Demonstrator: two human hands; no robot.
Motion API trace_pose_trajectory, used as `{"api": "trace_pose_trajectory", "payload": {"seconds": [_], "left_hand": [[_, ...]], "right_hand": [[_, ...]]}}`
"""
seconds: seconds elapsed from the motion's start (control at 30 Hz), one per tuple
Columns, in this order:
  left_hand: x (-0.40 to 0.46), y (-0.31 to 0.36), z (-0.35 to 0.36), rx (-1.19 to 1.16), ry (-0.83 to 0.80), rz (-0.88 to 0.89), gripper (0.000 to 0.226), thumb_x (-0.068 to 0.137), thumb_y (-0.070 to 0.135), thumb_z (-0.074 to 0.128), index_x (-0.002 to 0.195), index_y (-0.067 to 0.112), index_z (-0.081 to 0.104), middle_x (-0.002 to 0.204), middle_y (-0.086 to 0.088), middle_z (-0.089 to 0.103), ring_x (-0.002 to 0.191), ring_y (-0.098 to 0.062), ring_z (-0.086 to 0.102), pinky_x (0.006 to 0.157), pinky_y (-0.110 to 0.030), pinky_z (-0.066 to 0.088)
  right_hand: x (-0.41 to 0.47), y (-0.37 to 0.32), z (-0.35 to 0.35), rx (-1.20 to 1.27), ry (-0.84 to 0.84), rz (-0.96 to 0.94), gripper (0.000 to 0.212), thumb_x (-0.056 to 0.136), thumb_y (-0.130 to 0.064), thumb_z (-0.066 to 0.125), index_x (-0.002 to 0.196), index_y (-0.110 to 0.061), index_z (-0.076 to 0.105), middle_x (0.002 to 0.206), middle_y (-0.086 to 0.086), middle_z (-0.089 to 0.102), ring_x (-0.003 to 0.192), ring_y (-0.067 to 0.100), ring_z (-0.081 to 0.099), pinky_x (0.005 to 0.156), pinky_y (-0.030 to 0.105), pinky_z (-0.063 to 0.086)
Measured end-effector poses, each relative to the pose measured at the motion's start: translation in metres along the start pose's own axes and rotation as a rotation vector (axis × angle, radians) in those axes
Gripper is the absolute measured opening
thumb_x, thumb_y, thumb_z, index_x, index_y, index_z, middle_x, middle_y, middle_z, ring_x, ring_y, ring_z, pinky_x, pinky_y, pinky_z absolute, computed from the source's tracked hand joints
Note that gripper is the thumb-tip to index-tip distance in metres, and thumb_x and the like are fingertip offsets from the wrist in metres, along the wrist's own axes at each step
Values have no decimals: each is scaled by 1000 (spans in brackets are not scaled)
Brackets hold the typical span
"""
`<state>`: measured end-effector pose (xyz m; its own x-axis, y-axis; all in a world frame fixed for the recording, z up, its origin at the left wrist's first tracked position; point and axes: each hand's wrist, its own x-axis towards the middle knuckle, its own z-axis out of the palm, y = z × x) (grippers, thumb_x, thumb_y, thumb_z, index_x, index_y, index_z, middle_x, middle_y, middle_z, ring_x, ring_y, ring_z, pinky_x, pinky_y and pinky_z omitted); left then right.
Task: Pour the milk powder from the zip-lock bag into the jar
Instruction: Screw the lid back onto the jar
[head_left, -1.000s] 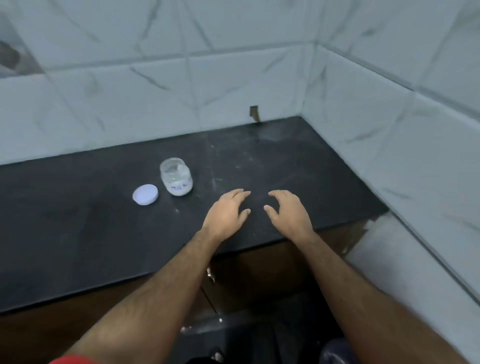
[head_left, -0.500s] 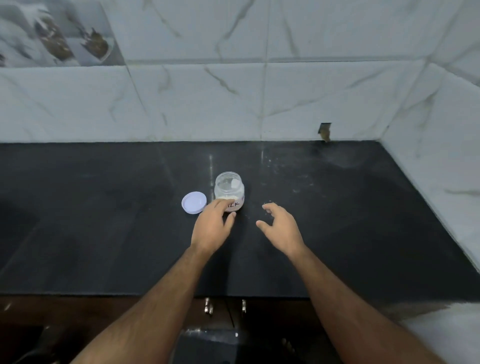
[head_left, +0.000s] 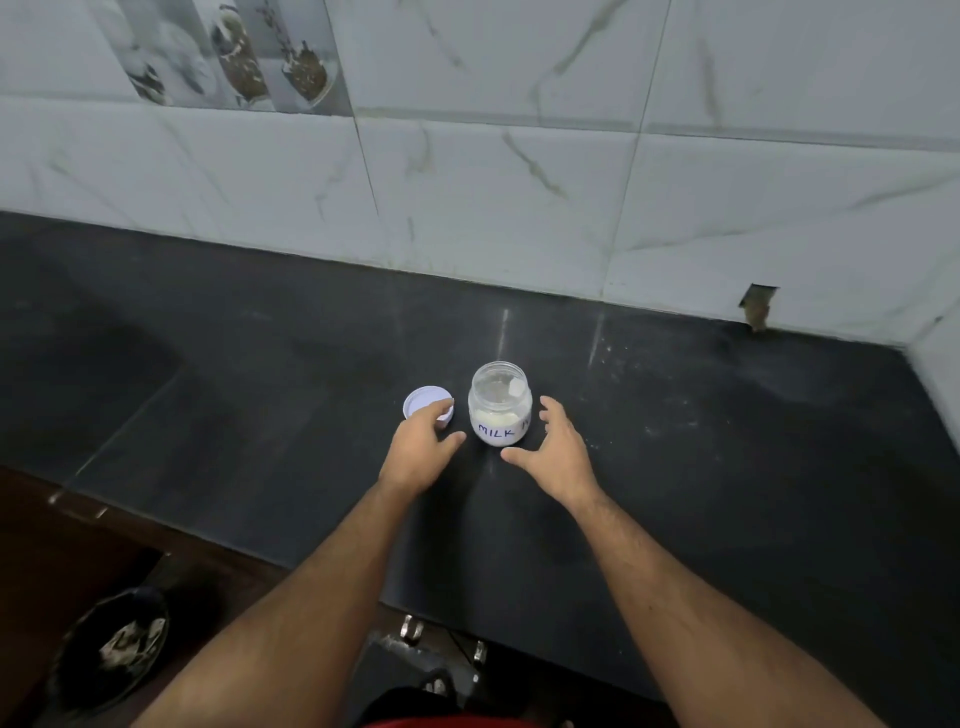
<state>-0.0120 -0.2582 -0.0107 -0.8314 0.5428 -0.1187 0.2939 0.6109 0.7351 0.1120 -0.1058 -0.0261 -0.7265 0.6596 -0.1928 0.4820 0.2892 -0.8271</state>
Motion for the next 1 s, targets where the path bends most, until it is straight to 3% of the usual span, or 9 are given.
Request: {"api": "trace_pose_trajectory", "payload": {"seconds": [0.2,0.37,0.5,0.6,0.73,0.87,1.0], "left_hand": [[31,-14,-20,120,37,13,60,83,27,70,140,20,52,140,-1,57,127,-21,52,105,-36,44],[65,-24,-36,329,-75,65,80,77,38,76,147,20,42,151,0,44,139,-24,37,110,-42,38],[84,-25,-33,469,-206,122,98,70,49,81,152,23,33,156,1,35,144,-25,30,111,-46,33],[92,-25,-29,578,-260,167,106,67,53,82,153,24,28,157,1,34,144,-26,29,110,-48,33],[101,-29,-23,678,-310,155,100,70,49,80,153,27,29,151,-2,40,138,-28,34,107,-46,36],[107,-19,-22,526,-262,124,91,71,47,78,150,29,35,143,-8,45,133,-31,39,105,-45,42],[119,23,-22,45,-208,-16,91,67,58,73,147,29,41,141,-9,47,128,-31,50,107,-45,44]], "right_hand": [[18,-6,18,96,53,-4,130,57,-33,96,159,-19,16,163,-1,31,148,19,32,118,38,32],[23,-11,43,165,120,13,136,54,-37,97,158,-23,11,160,-4,34,146,18,35,117,39,35],[26,-11,56,192,208,42,126,53,-36,96,153,-28,19,151,-5,45,136,18,46,109,37,43],[27,-10,60,191,266,31,101,53,-36,93,136,-33,35,132,-11,56,121,16,57,98,36,51],[26,-15,57,213,324,17,91,53,-34,92,129,-33,41,123,-13,58,113,11,59,94,33,53],[24,-19,46,258,351,28,86,50,-41,91,122,-36,44,120,-16,60,110,7,61,94,33,54],[20,-26,23,303,299,31,90,55,-33,90,128,-35,38,121,-14,60,109,7,61,91,29,53]]}}
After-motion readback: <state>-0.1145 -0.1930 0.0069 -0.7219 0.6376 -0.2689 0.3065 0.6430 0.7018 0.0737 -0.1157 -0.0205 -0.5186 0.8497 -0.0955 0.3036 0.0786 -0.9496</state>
